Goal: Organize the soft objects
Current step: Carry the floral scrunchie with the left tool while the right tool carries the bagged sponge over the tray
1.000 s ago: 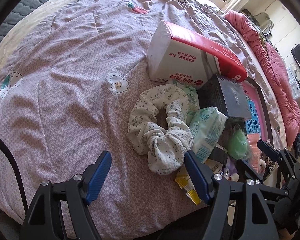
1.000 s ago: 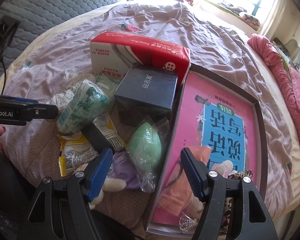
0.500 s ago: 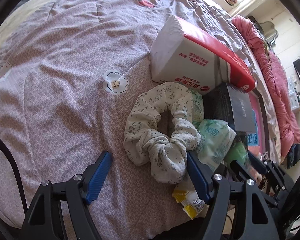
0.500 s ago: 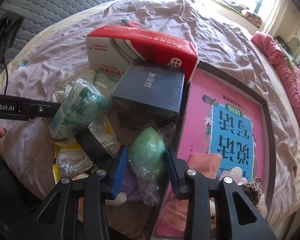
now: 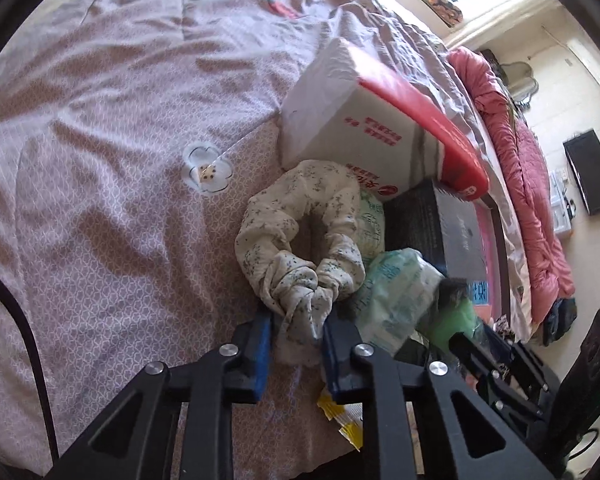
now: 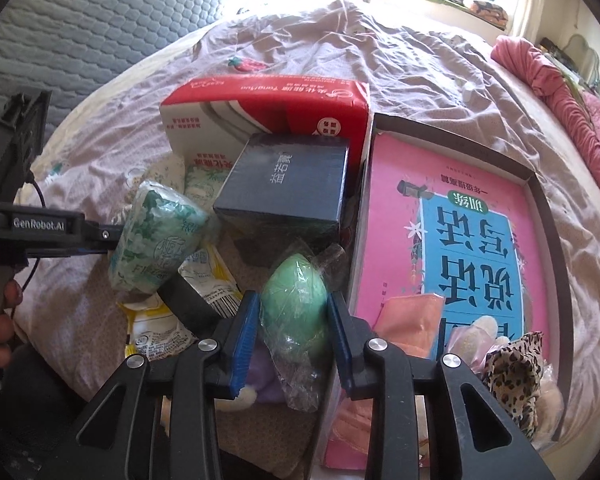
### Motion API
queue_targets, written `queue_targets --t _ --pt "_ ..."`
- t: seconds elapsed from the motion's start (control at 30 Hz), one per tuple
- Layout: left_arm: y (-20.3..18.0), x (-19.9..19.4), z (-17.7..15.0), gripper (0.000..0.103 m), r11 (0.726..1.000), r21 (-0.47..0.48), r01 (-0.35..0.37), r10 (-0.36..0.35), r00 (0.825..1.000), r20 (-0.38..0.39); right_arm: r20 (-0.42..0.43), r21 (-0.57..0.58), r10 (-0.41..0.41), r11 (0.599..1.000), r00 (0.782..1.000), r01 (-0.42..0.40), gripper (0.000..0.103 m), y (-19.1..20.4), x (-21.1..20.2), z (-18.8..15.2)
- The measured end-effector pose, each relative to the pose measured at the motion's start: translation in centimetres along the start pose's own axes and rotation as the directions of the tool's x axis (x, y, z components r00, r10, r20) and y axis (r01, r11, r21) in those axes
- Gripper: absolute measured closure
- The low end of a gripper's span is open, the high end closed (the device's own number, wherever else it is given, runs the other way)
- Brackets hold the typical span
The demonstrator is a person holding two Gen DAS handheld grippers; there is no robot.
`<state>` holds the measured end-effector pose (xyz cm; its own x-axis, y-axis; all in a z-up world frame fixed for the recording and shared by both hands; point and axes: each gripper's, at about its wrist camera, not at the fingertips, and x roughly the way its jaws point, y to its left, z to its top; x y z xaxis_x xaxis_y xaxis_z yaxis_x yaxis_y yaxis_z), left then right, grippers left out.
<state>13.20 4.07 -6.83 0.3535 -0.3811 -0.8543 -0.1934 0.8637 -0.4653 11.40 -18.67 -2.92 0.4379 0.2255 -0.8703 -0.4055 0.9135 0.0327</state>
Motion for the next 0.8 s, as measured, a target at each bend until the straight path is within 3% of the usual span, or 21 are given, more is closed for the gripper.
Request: queue_targets --t 0.33,0.8 --pt "-2.4 -4.2 -0.9 0.083 0.995 0.093 -0.044 0.035 0.995 0.099 0.072 0.073 0.057 0.995 0.996 -0.063 0.067 -1.1 -2.7 0.0" --pt "-7.6 -8.1 -1.7 0.083 0.979 0.198 -0.056 0.024 0.987 0.161 0.173 0.121 0.039 0.991 0.984 -0.061 0.067 -3.2 -7.9 0.0"
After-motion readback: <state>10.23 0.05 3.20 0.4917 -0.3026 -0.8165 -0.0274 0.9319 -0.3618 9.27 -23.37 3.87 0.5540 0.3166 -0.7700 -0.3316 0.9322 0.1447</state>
